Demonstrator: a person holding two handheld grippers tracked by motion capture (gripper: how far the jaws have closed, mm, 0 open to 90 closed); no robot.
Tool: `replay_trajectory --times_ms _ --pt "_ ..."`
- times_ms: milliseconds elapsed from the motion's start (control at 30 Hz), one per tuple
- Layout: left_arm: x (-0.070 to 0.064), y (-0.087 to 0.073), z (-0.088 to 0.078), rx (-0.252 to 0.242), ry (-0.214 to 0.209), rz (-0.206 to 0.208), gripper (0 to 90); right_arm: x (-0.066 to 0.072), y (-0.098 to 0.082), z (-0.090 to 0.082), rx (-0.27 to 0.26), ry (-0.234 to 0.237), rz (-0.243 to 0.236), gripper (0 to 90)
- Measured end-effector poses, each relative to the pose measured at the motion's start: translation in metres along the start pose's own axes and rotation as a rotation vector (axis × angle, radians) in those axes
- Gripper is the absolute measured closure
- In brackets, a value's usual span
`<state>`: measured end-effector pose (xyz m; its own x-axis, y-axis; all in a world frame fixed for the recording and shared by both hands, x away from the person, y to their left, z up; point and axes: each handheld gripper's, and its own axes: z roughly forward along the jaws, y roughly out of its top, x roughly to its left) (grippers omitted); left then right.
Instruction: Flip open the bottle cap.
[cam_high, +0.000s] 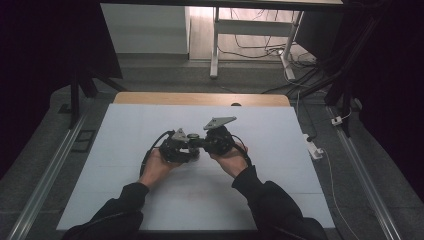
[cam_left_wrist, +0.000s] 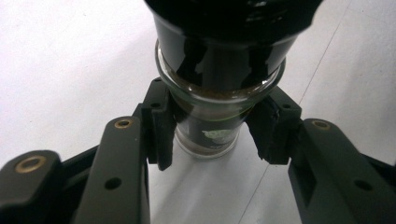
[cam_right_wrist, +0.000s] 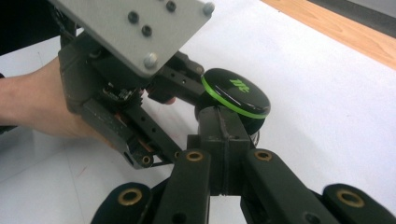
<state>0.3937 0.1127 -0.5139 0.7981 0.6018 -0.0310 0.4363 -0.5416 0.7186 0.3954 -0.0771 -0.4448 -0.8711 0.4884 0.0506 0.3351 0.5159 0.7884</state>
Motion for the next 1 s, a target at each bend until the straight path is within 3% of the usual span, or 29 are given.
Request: replay_trajectory --times_ms 600,800,1000 --pt "0.000 0.000 0.000 -0.002 0.005 0.007 54.1 -0.014 0.015 0.002 -0.037 -0.029 0.007 89.8" --pt "0.000 -0.001 0.001 -0.010 0.000 0.007 54.1 -0.022 0.015 0.008 -0.029 -0.022 0.035 89.8" --pt "0.001 -0.002 0.001 -0.013 -0.004 0.006 53.9 -0.021 0.014 0.007 -0.031 -0.013 0.037 89.7"
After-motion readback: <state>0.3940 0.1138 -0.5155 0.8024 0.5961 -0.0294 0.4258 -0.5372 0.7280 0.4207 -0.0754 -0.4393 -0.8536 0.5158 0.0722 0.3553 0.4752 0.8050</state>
